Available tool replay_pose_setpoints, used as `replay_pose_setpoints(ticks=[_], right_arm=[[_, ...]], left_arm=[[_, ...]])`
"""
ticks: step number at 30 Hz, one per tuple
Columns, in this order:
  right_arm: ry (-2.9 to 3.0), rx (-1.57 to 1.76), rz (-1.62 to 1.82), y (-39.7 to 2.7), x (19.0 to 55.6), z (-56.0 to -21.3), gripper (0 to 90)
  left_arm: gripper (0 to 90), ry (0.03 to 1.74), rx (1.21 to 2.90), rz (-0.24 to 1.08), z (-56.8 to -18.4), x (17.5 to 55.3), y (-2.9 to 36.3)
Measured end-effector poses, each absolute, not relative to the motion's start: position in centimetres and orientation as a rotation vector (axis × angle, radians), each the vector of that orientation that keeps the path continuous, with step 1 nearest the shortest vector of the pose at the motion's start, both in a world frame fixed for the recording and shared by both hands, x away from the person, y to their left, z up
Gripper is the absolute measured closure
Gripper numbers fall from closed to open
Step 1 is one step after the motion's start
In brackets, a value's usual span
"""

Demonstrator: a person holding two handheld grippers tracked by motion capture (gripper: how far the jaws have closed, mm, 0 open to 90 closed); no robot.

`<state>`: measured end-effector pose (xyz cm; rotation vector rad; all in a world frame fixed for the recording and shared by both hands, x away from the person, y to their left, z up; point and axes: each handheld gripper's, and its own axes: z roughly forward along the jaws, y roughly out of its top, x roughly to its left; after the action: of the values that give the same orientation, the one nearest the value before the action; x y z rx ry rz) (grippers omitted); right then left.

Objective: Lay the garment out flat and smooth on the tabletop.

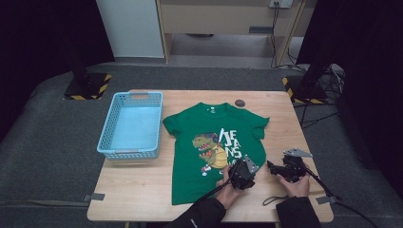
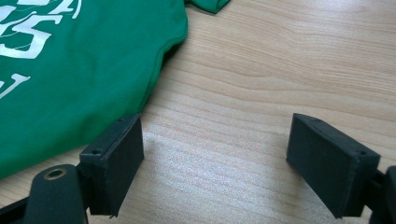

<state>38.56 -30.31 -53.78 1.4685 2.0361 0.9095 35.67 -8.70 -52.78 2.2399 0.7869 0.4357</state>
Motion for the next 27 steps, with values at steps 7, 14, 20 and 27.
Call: replay_pose_setpoints(ticks=[7, 14, 20, 27], right_arm=[[2.035, 1.47, 0.91, -30.3, 38.6, -53.8, 18.5], [2.035, 1.471, 0.909, -30.3, 38.6, -53.8, 18.5], [2.033, 1.474, 0.908, -30.3, 38.6, -53.8, 18.5], [2.033, 1.473, 0.907, -30.2, 38.6, -53.8, 18.5]], left_arm=[[82.1, 0.833, 2.202, 0.367, -52.7, 36.6, -7.7], [83.3, 0.968, 1.995, 0.091, -50.8, 38.5, -3.4], [83.1, 1.056, 1.906, 0.069, -49.5, 40.5, 0.8], [80.6, 1.191, 1.882, 0.072, -50.7, 42.8, 4.7]])
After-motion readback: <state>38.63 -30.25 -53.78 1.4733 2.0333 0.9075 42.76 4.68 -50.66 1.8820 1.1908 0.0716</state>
